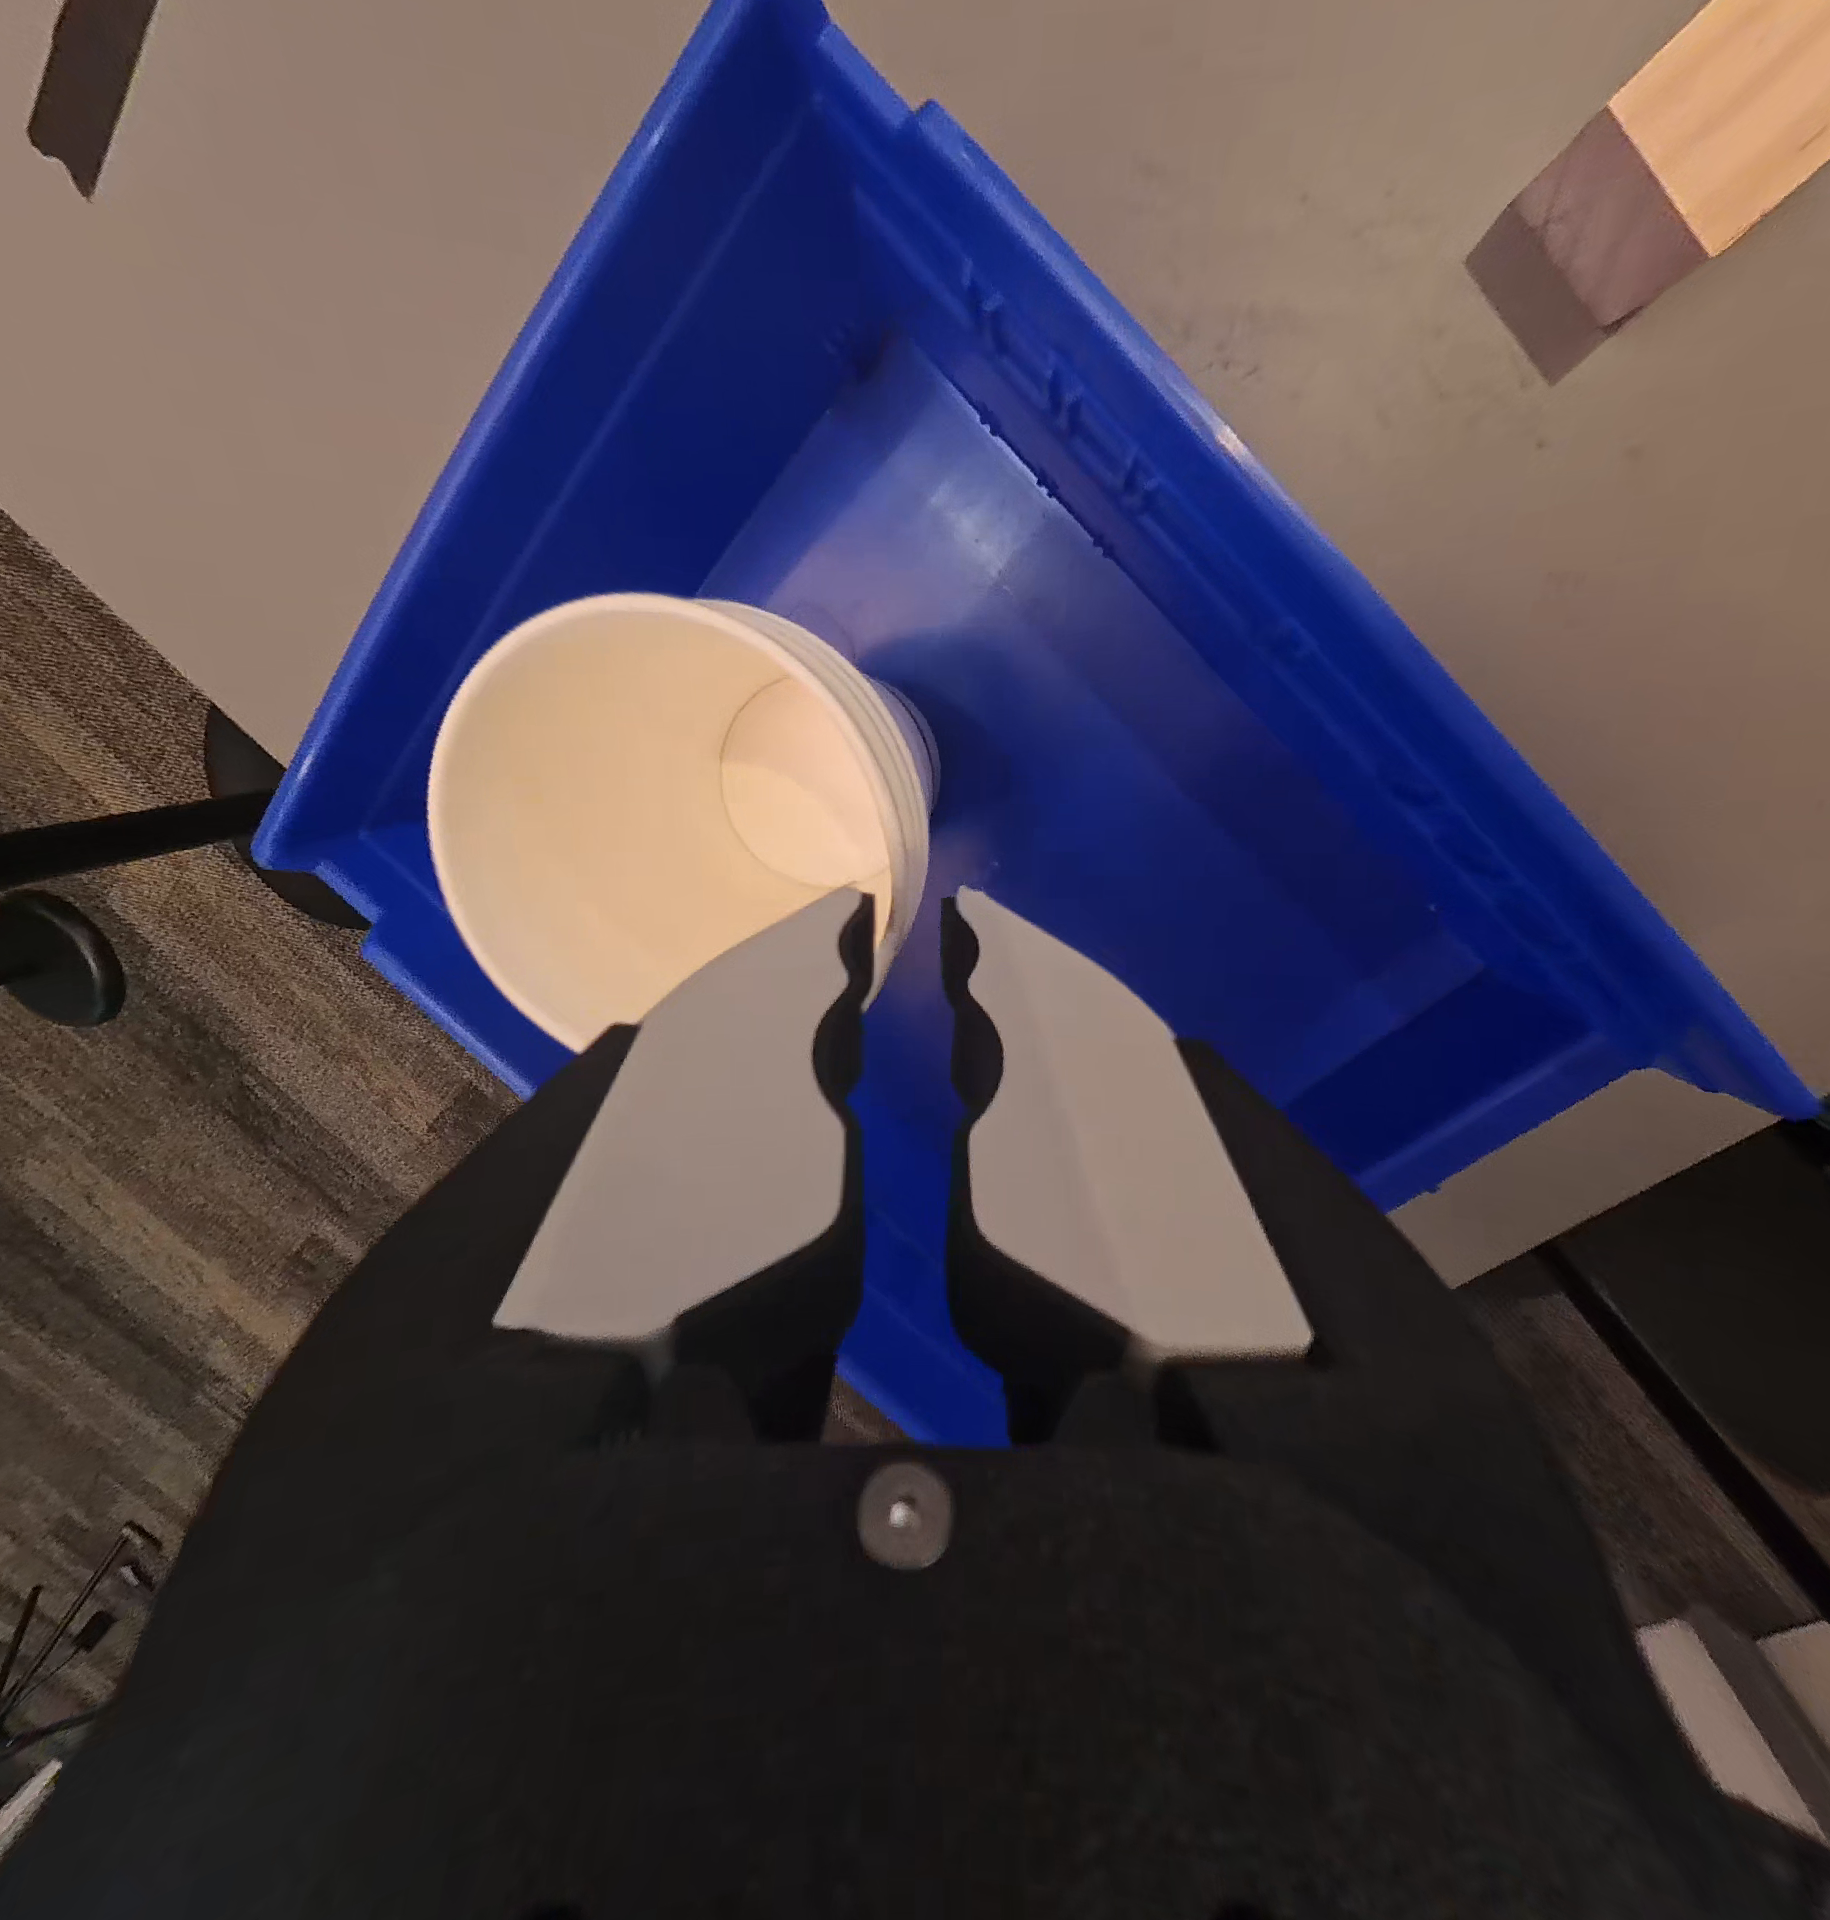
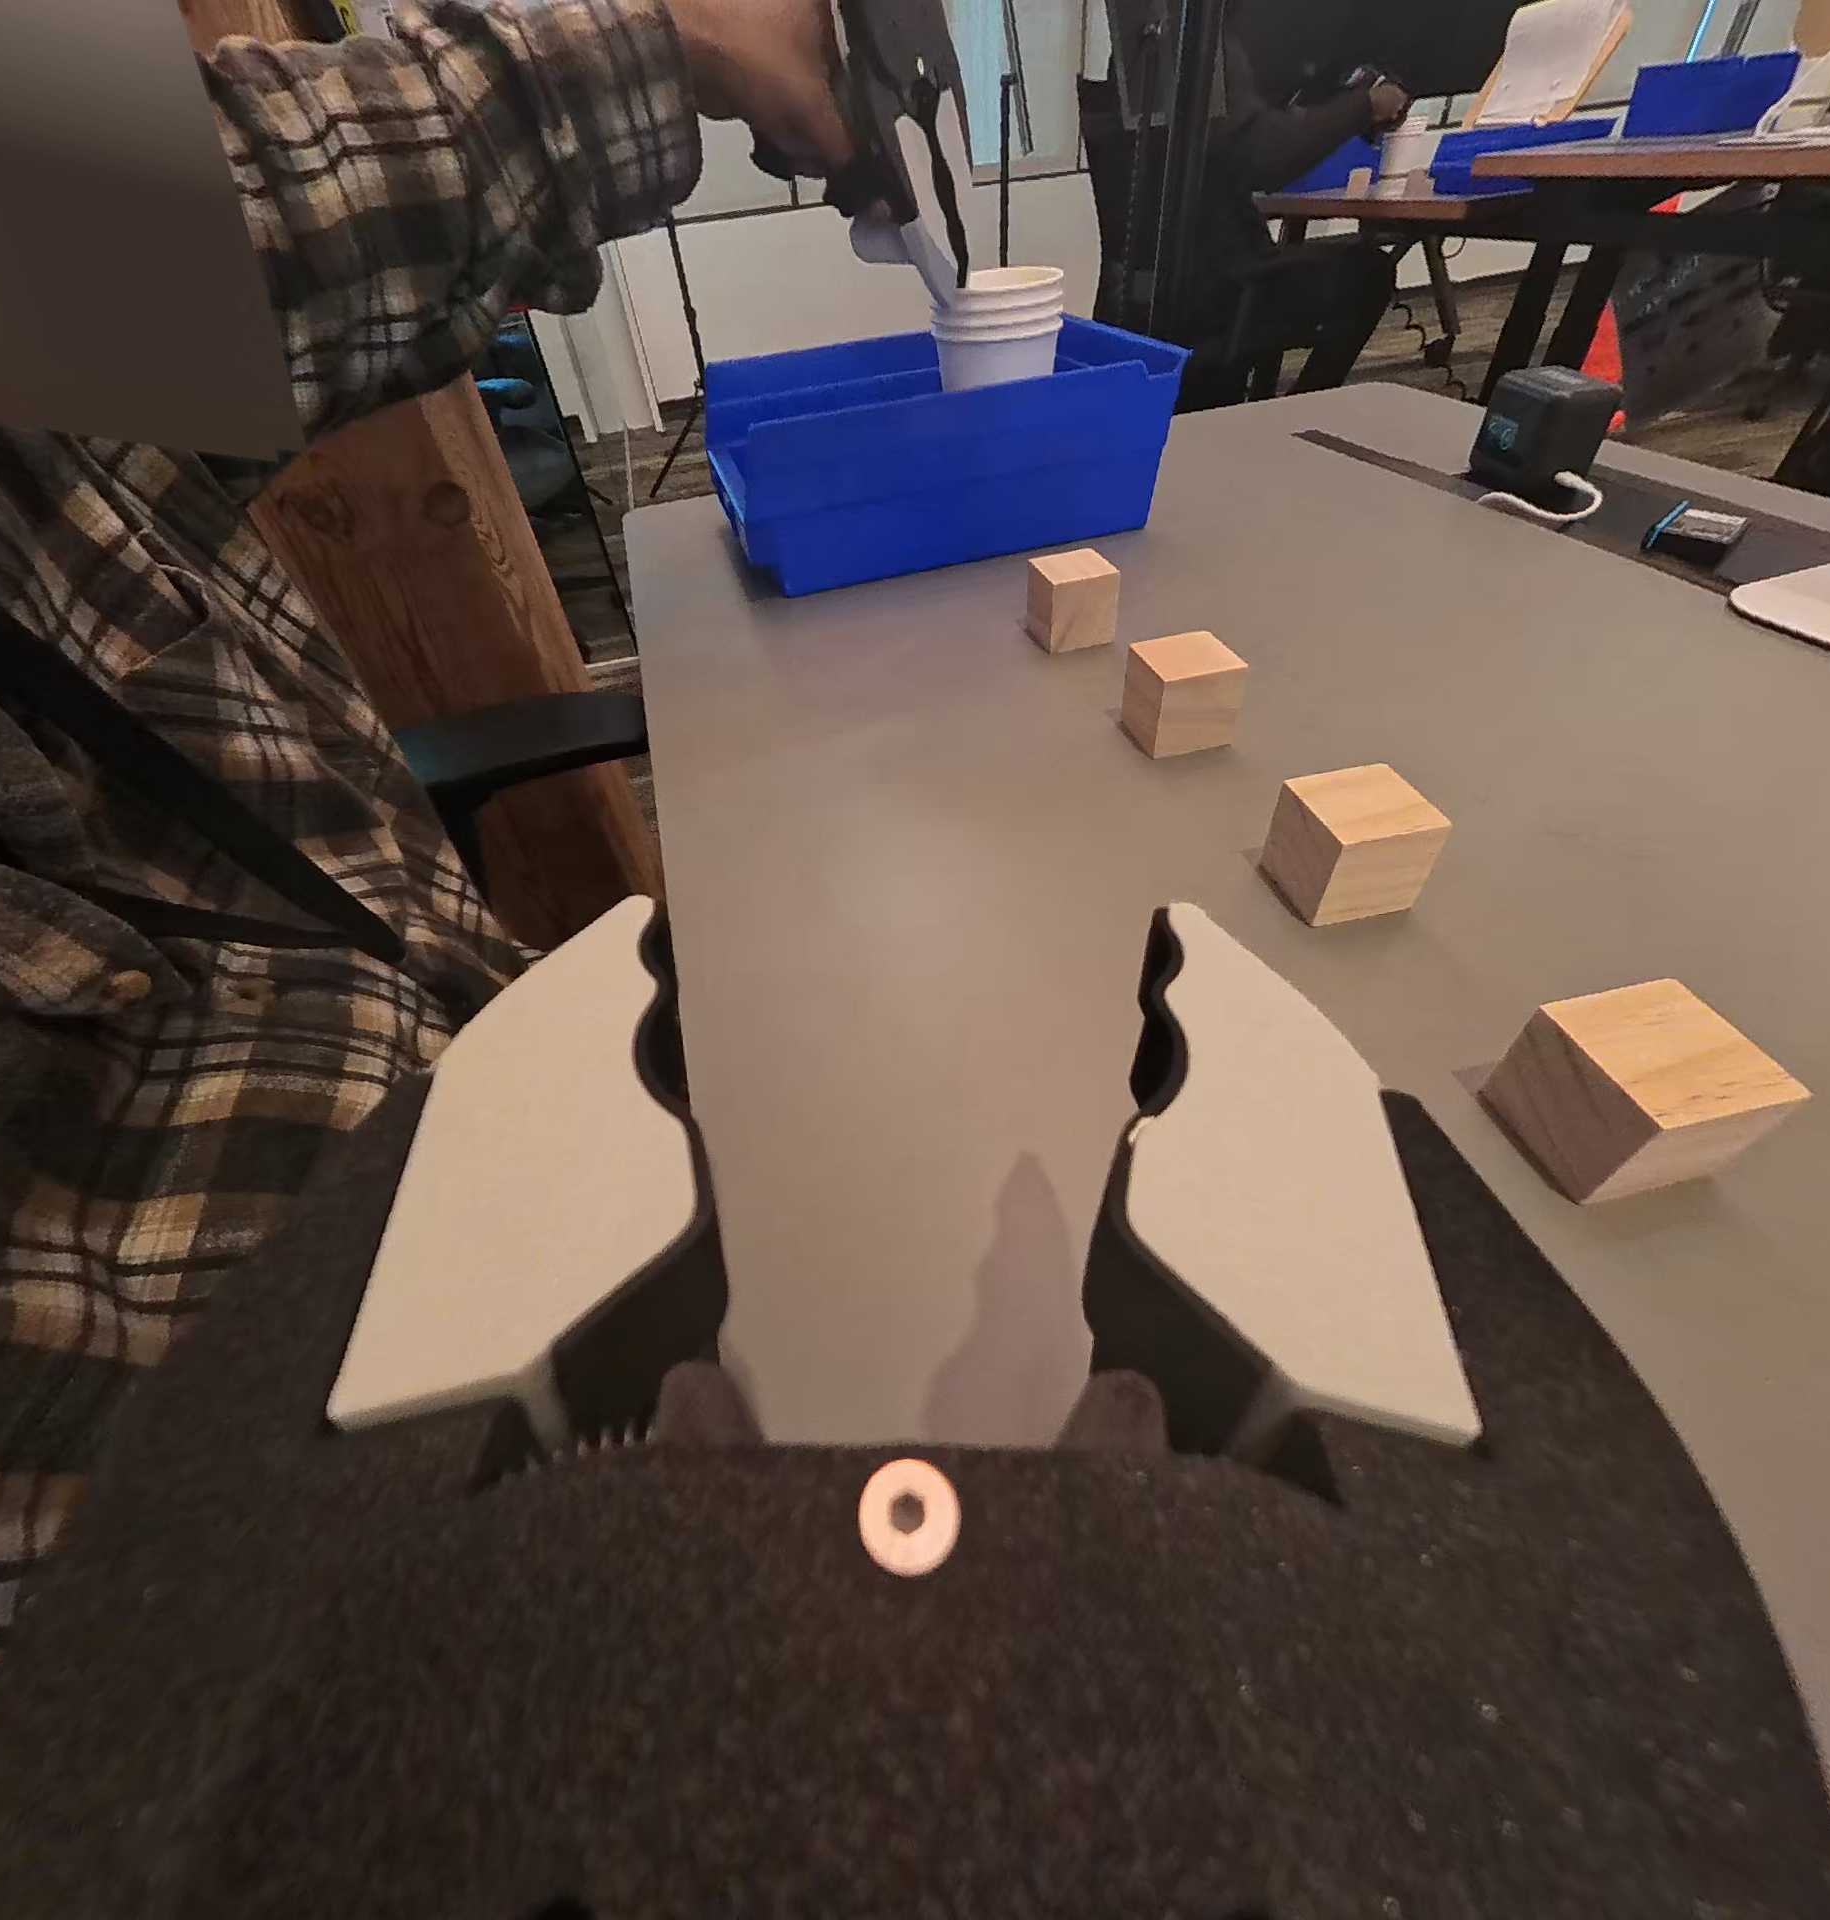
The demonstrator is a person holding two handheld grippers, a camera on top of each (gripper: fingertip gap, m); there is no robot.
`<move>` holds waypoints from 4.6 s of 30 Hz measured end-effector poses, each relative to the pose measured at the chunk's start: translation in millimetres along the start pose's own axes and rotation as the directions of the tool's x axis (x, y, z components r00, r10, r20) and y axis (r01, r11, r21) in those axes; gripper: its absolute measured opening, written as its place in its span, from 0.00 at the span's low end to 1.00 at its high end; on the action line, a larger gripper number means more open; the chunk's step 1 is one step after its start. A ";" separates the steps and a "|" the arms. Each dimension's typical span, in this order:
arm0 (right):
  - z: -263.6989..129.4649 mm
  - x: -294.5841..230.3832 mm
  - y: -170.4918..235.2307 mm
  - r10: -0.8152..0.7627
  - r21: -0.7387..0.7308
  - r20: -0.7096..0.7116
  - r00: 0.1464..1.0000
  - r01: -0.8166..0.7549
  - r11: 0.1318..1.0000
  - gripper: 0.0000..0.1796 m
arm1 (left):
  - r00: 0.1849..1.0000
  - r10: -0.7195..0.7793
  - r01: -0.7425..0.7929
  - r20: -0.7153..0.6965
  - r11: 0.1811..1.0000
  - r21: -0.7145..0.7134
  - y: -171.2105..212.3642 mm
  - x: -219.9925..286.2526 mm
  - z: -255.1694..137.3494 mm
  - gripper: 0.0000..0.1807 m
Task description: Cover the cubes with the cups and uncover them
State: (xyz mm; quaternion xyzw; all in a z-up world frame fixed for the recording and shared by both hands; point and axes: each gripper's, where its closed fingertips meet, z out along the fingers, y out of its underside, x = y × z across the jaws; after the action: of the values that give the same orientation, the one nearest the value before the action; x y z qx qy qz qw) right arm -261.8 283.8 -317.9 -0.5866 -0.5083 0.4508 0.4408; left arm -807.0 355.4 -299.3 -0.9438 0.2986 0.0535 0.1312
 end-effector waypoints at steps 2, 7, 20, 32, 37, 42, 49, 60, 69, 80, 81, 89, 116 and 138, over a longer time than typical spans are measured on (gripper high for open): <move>-0.4 0.5 0.1 0.002 0.003 0.000 1.000 -0.002 1.000 0.47 | 1.000 0.000 0.000 -0.004 1.000 -0.001 0.4 -0.3 2.3 0.03; -4.6 0.7 -5.0 0.019 0.040 0.010 1.000 -0.020 0.999 0.45 | 1.000 -0.016 0.016 -0.010 1.000 0.004 -1.1 -1.9 2.3 0.01; -1.7 -7.0 -4.1 0.015 0.034 0.047 0.999 -0.016 0.999 0.40 | 0.981 -0.072 0.056 0.179 0.994 0.096 -6.4 -24.9 -34.4 0.01; 2.6 -13.1 -5.6 0.016 0.039 0.067 0.998 -0.019 0.999 0.40 | 0.953 -0.048 0.016 0.300 0.994 0.108 -21.6 -19.0 -92.5 0.01; 3.1 -13.9 -9.8 0.028 0.066 0.079 0.996 -0.033 0.997 0.40 | 0.944 -0.071 0.016 0.321 0.985 0.171 -32.4 -15.5 -124.3 0.01; 2.4 -9.2 -26.3 0.064 0.157 0.081 0.995 -0.076 0.985 0.44 | 0.943 -0.098 0.001 0.319 0.957 0.291 -52.9 -1.9 -157.4 0.01; 23.9 15.1 -69.7 0.085 0.407 0.004 0.996 -0.079 0.910 0.52 | 0.987 -0.040 -0.058 0.159 0.820 0.570 -114.6 61.9 -185.3 0.01; 94.1 65.2 -135.6 0.036 0.572 -0.056 0.998 0.002 0.820 0.71 | 0.928 0.273 0.102 -0.254 0.469 0.877 -219.4 227.5 -181.6 0.01; 99.0 58.0 -144.4 0.050 0.508 0.024 0.998 -0.055 0.860 0.70 | 0.757 0.447 0.334 -0.476 0.361 0.871 -232.2 302.7 -145.6 0.01; 102.1 67.1 -124.5 0.094 0.363 0.081 0.992 -0.117 0.925 0.61 | 0.643 0.497 0.450 -0.582 0.370 0.813 -227.5 319.7 -118.6 0.01; 102.9 65.4 -124.0 0.097 0.360 0.103 0.990 -0.128 0.924 0.59 | 0.630 0.508 0.460 -0.588 0.366 0.809 -227.1 321.5 -119.5 0.01; 95.5 63.5 -126.4 0.087 0.279 0.128 0.988 -0.120 0.953 0.51 | 0.599 0.521 0.474 -0.608 0.382 0.794 -226.4 327.8 -113.9 0.02; 67.5 77.4 -140.9 -0.049 -0.026 -0.064 0.997 0.048 0.999 0.51 | 0.871 0.351 0.271 -0.343 0.239 0.932 -164.4 292.5 -152.5 0.31; 77.6 85.5 -147.1 -0.082 -0.117 -0.090 0.993 0.071 0.991 0.51 | 0.945 0.227 0.189 -0.237 0.214 0.958 -139.9 261.1 -159.5 0.30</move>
State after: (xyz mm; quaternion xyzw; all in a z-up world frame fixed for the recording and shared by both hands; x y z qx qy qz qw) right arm -360.4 387.3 -197.2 -0.6115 -0.5339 0.3754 0.4473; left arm -509.6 277.4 -162.9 -0.6415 0.2943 -0.3013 0.6412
